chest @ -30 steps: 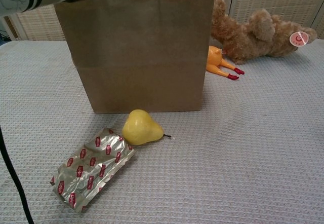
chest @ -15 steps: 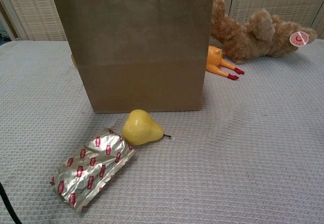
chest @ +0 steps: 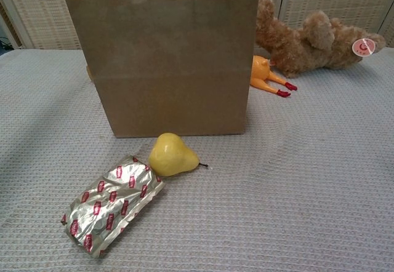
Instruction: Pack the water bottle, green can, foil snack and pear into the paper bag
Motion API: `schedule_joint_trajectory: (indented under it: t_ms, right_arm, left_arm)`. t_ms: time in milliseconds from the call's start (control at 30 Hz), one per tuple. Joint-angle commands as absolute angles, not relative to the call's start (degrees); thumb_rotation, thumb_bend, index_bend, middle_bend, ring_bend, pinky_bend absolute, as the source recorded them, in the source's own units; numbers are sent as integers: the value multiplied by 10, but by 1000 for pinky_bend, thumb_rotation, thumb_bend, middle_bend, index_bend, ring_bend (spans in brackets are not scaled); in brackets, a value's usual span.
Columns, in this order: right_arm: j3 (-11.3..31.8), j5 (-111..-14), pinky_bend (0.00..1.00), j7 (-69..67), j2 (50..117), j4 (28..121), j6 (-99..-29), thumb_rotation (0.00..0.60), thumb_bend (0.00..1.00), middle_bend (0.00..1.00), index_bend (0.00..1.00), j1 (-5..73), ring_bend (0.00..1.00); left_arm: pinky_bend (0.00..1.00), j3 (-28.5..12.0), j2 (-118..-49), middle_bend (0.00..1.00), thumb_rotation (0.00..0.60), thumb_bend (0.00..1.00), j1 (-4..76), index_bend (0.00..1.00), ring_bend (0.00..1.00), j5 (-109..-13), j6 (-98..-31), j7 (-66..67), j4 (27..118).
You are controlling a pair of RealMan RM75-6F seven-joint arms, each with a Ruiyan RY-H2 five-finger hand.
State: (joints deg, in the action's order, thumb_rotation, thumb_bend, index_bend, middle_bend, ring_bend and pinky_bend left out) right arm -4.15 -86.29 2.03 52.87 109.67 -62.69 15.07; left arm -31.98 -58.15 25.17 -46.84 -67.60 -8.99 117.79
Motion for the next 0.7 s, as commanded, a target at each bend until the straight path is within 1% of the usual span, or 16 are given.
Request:
schedule_joint_trajectory:
  t_ms: [33, 133, 233, 400, 433, 500, 567, 600, 700]
  right_arm:
    - [-41, -863, 0, 24, 531, 1098, -627, 600, 21, 0, 0, 151, 0]
    - [-40, -861, 0, 27, 532, 1099, -629, 600, 22, 0, 0, 151, 0]
    - [-39, -859, 0, 30, 534, 1100, -628, 600, 22, 0, 0, 152, 0]
    - [-38, -855, 0, 33, 535, 1101, -626, 600, 22, 0, 0, 153, 0]
    - [-39, -855, 0, 34, 536, 1101, -626, 600, 22, 0, 0, 153, 0]
    - [-39, -855, 0, 35, 536, 1101, -626, 600, 22, 0, 0, 153, 0]
    - [-38, -854, 0, 37, 537, 1102, -626, 600, 22, 0, 0, 153, 0]
    - [-38, -853, 0, 37, 537, 1102, -626, 600, 22, 0, 0, 153, 0]
    - [-38, -852, 0, 38, 538, 1103, -627, 600, 22, 0, 0, 153, 0]
  left_arm:
    - [109, -235, -550, 0, 600, 418, 192, 0, 0, -590, -663, -129, 1155]
    - [109, -173, -562, 0, 600, 417, 164, 0, 0, -699, -664, -153, 1111]
    - [108, -118, -582, 0, 600, 417, 142, 0, 0, -813, -691, -179, 1053]
    - [105, -49, -615, 0, 600, 406, 118, 0, 0, -965, -764, -202, 957]
    - [102, -34, -628, 0, 600, 398, 113, 0, 0, -1009, -792, -193, 918]
    - [95, -19, -655, 0, 600, 389, 113, 0, 0, -1071, -837, -173, 842]
    - [88, -8, -678, 0, 600, 387, 118, 0, 0, -1114, -866, -158, 775]
    - [86, 1, -692, 0, 600, 387, 123, 0, 0, -1135, -878, -156, 740]
    - [75, 18, -715, 0, 600, 388, 135, 0, 0, -1172, -894, -147, 681]
